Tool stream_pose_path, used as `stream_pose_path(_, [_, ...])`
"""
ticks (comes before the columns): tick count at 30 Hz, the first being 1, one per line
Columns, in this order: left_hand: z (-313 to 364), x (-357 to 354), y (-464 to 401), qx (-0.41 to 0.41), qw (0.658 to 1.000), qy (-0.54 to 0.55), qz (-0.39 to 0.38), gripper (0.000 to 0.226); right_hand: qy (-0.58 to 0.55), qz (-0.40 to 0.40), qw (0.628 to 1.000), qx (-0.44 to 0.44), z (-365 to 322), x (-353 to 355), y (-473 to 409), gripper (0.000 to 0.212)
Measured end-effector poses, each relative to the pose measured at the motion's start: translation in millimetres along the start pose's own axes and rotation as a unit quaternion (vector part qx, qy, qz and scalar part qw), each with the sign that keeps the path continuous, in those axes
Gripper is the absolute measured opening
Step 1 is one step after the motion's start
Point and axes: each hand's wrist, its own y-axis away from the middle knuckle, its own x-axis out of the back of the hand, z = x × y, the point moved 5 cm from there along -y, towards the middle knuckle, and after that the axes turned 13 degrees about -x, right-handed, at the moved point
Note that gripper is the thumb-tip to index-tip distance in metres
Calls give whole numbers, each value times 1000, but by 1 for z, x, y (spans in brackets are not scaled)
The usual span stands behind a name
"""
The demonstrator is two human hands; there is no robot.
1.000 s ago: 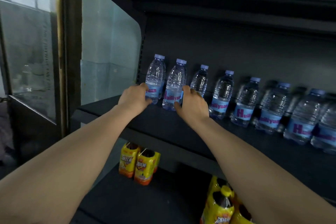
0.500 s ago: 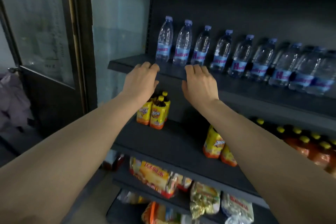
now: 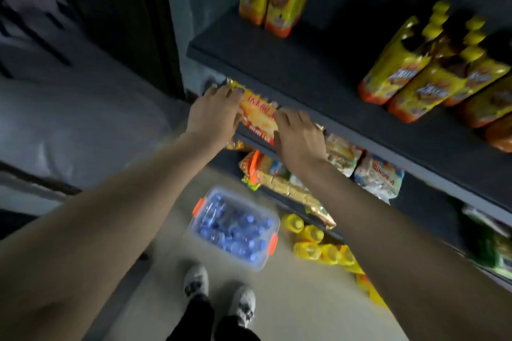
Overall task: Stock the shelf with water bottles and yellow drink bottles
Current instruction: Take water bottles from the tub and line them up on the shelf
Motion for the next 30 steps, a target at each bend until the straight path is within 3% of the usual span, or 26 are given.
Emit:
stream_pose_path(9, [0,-232,139,80,984,79,-140,33,-4,-188,982,-27,21,-199,140,33])
stream_pose_path(18, [1,-414,278,66,955,97,-272,33,55,-377,922,-67,18,-399,274,55])
stream_pose_path(23, [-7,-502,325,58,947,101,-301,34,35,-464,882,-78,15,-490,324,63])
stream_pose_path(30, [-15,-598,367,47,953,68,-292,37,3,-495,855,-157,19,-560,374,68])
